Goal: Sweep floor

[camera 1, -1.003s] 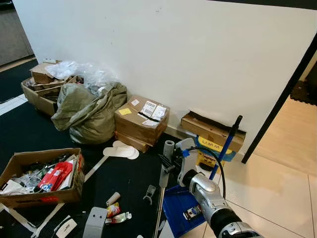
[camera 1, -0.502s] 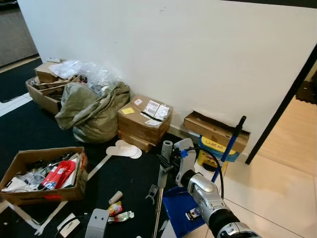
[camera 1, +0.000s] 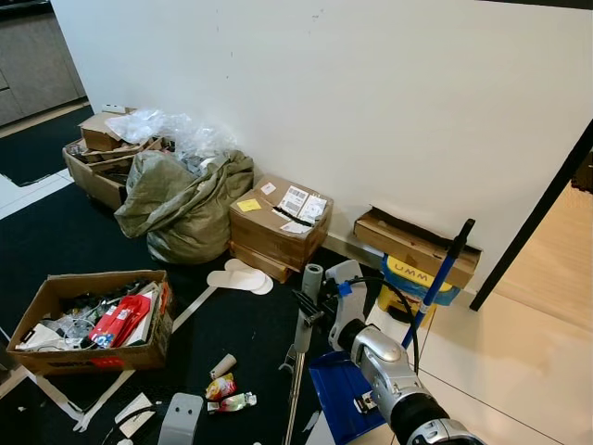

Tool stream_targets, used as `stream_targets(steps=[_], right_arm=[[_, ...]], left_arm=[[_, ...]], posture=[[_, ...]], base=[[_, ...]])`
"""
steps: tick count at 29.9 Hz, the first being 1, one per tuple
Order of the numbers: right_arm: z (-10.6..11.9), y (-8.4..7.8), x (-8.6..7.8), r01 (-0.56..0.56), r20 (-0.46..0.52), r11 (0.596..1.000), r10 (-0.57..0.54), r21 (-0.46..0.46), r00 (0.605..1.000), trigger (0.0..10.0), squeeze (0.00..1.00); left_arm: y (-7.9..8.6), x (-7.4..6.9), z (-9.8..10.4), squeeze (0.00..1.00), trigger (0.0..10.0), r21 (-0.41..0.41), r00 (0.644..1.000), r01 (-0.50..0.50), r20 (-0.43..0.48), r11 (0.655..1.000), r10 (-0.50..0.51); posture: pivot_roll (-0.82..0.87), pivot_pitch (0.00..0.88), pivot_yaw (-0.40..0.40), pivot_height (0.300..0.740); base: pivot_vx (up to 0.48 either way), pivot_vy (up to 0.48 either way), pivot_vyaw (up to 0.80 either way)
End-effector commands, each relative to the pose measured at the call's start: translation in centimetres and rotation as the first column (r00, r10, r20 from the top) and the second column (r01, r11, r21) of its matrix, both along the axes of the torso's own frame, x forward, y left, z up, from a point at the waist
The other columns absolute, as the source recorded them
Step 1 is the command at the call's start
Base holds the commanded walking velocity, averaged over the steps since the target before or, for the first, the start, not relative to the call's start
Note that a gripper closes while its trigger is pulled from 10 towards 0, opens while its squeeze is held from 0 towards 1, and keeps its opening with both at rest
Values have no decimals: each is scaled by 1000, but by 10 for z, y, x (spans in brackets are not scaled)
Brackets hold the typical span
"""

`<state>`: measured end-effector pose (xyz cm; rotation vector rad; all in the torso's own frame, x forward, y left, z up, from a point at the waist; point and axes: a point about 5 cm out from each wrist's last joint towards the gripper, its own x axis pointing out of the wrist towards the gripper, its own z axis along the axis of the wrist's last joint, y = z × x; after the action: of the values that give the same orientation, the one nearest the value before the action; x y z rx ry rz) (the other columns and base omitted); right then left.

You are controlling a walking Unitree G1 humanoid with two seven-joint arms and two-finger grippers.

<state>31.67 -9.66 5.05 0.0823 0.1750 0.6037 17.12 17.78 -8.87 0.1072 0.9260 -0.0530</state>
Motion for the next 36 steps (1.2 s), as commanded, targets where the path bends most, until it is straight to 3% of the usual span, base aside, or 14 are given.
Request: stream_targets(steps=[1,14,21,28,32,36], right_arm=[[1,1,-1,4,6,1000,-4,24,1000,10000,0],[11,-1,5,19,44,998,-21,52,999,10000,0],[25,1,15,31,66,994,-38,106,997,10000,0],[42,17,23,-63,112,990,49,124,993,10000,0],[47,25,23,-142,148,988,131,62,980,10000,0],[51,26,25,-145,163,988,134,58,977,10000,0]], left_arm=[[-1,-3,-2,0,10000,8,1000,17,-12,1000,-17],[0,3,1,0,10000,17,1000,25,4,1000,-25],[7,13,7,0,10000,9,999,-30,40,1000,29],[16,21,12,0,10000,-6,994,-89,65,996,90],[20,29,17,0,10000,-4,991,-103,86,995,103],[21,31,18,0,10000,-3,990,-108,92,994,108]], posture=[[-134,24,12,740],[-156,23,28,740],[-145,24,25,740],[-112,38,47,740],[-119,10,47,740],[-119,5,45,740]], base=[[0,0,0],[0,0,0],[0,0,0],[0,0,0],[0,0,0],[0,0,0]])
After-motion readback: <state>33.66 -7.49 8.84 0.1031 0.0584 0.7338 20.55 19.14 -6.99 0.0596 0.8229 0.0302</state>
